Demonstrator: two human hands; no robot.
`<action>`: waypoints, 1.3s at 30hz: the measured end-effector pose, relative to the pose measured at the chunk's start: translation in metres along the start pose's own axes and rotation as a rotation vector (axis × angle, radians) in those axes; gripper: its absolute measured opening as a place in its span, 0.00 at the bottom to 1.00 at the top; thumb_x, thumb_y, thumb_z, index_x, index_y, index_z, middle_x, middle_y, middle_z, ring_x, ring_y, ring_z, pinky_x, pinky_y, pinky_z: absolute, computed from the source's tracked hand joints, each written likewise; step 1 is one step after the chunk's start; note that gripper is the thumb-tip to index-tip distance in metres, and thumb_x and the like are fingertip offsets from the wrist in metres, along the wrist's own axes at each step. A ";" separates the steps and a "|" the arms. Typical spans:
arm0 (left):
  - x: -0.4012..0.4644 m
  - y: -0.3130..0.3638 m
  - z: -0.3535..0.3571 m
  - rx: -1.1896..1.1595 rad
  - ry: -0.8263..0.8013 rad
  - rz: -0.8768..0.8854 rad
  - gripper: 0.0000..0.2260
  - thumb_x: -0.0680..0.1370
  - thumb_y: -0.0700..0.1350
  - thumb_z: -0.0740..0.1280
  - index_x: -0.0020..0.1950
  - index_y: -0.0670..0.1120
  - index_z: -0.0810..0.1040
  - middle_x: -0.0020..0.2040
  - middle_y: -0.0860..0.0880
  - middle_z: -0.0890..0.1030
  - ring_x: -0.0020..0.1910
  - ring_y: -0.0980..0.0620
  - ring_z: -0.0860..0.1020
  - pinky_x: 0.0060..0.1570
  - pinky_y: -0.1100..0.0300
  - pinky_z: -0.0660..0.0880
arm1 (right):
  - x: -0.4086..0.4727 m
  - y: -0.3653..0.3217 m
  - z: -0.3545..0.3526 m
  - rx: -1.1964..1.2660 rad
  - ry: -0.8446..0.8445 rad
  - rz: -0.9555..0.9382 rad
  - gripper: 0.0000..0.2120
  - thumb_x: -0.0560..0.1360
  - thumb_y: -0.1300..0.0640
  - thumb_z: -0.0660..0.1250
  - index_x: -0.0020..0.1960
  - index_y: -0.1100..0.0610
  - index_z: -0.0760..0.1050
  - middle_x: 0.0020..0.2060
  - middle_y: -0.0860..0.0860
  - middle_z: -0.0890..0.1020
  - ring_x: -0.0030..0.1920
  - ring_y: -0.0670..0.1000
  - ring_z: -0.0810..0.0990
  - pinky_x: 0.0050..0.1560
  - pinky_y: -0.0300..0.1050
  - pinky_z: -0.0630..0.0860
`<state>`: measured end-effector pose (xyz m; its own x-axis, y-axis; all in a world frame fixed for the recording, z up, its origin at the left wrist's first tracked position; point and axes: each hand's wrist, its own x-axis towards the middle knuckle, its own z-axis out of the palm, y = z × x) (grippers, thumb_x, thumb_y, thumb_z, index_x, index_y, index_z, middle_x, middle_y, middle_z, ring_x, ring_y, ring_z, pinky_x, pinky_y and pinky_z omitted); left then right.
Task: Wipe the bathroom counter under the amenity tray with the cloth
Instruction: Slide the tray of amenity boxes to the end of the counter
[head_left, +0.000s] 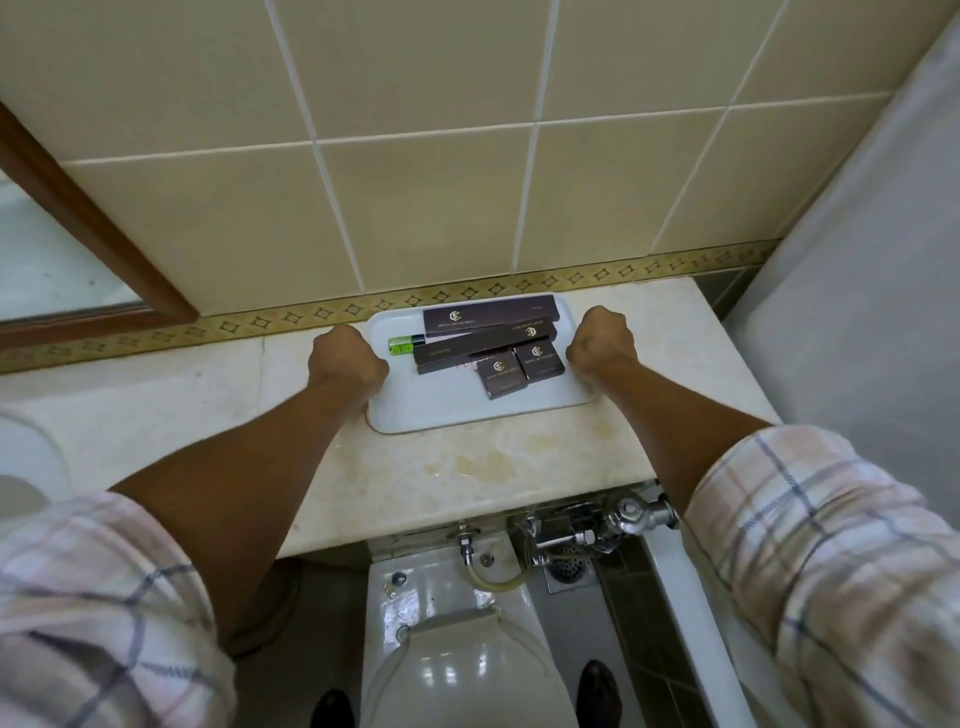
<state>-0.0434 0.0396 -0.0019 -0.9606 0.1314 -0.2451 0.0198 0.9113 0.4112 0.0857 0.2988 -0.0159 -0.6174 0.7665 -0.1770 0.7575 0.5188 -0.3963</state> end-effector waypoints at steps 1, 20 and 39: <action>0.000 0.004 -0.003 0.025 -0.003 0.022 0.08 0.69 0.40 0.70 0.43 0.42 0.72 0.49 0.39 0.81 0.46 0.39 0.79 0.38 0.55 0.72 | -0.003 0.003 -0.004 0.016 0.006 0.000 0.07 0.73 0.62 0.69 0.49 0.61 0.74 0.52 0.60 0.81 0.51 0.63 0.81 0.43 0.46 0.73; -0.050 0.289 0.106 0.429 -0.104 0.853 0.15 0.76 0.36 0.57 0.59 0.40 0.77 0.56 0.39 0.80 0.55 0.38 0.79 0.52 0.48 0.77 | -0.142 0.188 -0.063 0.842 0.466 0.778 0.10 0.63 0.61 0.78 0.30 0.61 0.78 0.23 0.54 0.82 0.28 0.58 0.84 0.37 0.55 0.84; -0.024 0.330 0.167 0.705 -0.016 1.090 0.13 0.77 0.35 0.59 0.57 0.39 0.79 0.56 0.40 0.81 0.55 0.38 0.80 0.50 0.48 0.77 | -0.107 0.197 -0.042 1.032 0.450 0.884 0.09 0.70 0.64 0.75 0.35 0.56 0.78 0.29 0.55 0.84 0.28 0.54 0.84 0.38 0.52 0.85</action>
<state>0.0328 0.4024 -0.0074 -0.3540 0.9308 -0.0911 0.9297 0.3395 -0.1430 0.3098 0.3343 -0.0368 0.2337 0.8405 -0.4887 0.2400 -0.5370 -0.8087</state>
